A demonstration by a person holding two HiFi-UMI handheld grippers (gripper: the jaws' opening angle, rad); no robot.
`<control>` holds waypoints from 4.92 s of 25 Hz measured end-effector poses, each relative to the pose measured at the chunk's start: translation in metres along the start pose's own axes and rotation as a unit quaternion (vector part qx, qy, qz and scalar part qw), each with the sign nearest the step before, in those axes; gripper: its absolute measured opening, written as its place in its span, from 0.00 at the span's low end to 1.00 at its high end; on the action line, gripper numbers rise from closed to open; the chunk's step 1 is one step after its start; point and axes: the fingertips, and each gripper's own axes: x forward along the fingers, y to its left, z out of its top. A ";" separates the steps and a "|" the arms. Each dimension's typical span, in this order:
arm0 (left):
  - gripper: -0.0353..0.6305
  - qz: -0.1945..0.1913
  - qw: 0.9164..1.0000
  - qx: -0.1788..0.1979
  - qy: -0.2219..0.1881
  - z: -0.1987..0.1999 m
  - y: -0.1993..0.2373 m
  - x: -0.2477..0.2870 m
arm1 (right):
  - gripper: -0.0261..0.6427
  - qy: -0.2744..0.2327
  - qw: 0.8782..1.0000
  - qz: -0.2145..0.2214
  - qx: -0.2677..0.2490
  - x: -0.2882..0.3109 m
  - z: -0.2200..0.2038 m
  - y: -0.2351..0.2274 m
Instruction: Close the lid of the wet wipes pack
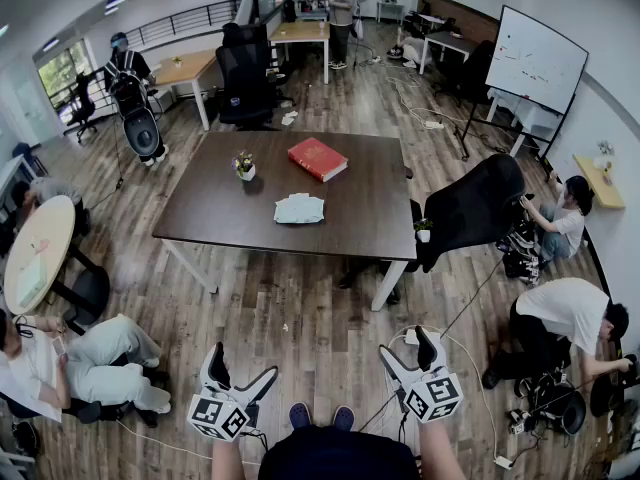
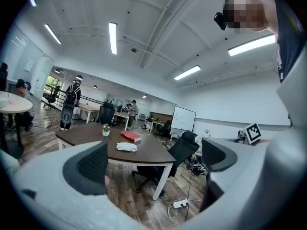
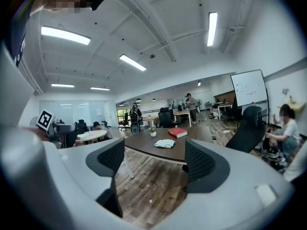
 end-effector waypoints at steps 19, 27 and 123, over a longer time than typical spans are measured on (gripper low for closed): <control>0.95 0.018 1.000 0.005 0.008 -0.012 -0.020 -0.013 | 0.63 -0.008 0.999 0.031 0.030 -0.004 -0.003 -0.001; 0.95 0.033 0.999 0.003 0.015 -0.033 -0.032 -0.008 | 0.64 -0.004 0.999 0.037 0.031 -0.008 -0.018 -0.025; 0.91 -0.067 0.990 0.034 0.119 0.052 0.308 0.530 | 0.66 0.101 0.992 0.074 0.016 0.579 0.059 -0.164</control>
